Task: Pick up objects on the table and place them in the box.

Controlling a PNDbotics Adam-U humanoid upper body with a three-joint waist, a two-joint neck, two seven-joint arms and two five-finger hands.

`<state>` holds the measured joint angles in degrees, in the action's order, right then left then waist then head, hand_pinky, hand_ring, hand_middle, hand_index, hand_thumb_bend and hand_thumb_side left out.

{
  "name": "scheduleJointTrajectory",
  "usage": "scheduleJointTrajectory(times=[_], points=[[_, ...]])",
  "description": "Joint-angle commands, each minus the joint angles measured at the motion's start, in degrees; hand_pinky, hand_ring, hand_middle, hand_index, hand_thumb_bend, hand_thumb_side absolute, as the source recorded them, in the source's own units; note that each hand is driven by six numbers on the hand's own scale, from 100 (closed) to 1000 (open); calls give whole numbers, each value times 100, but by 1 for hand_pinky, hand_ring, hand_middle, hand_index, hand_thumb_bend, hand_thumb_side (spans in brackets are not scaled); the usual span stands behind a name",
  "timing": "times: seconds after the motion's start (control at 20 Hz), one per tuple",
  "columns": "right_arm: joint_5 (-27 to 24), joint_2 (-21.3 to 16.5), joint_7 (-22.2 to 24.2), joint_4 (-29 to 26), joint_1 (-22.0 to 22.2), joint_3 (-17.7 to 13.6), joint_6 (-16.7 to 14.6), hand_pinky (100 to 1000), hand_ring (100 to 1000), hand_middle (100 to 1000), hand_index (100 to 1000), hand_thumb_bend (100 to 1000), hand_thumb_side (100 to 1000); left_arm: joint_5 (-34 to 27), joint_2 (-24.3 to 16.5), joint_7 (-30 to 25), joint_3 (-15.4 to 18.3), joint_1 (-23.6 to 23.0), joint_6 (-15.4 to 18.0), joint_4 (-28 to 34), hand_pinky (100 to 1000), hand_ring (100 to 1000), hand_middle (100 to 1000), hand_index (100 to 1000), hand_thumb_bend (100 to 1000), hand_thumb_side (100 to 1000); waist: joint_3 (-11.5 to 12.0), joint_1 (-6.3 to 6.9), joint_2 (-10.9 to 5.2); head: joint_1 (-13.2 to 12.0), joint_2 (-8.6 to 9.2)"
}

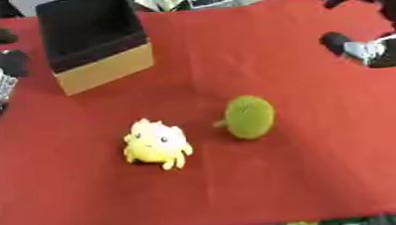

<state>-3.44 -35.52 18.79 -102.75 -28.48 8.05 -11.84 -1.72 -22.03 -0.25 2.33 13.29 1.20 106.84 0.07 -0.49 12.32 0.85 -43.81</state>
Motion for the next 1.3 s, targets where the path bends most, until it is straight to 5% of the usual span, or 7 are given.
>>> scheduleJointTrajectory(times=[0.05, 0.5, 1.3], points=[[-43, -301, 203, -77, -152, 84, -18, 712, 755, 755, 913, 466, 233, -42, -55, -13, 3, 88, -1, 57, 614, 666, 726, 804, 465, 575, 12, -9, -100, 23, -30], [8, -510, 805, 89, -470, 533, 22, 742, 796, 802, 933, 522, 239, -24, -37, -83, -43, 93, -15, 46, 613, 666, 726, 803, 465, 578, 51, -15, -133, 60, -30], [462, -260, 1693, 820, -990, 1157, -6, 740, 787, 793, 904, 453, 203, 121, -14, -289, -105, 73, 6, 33, 618, 670, 730, 805, 468, 546, 154, 18, -187, 139, -30]])
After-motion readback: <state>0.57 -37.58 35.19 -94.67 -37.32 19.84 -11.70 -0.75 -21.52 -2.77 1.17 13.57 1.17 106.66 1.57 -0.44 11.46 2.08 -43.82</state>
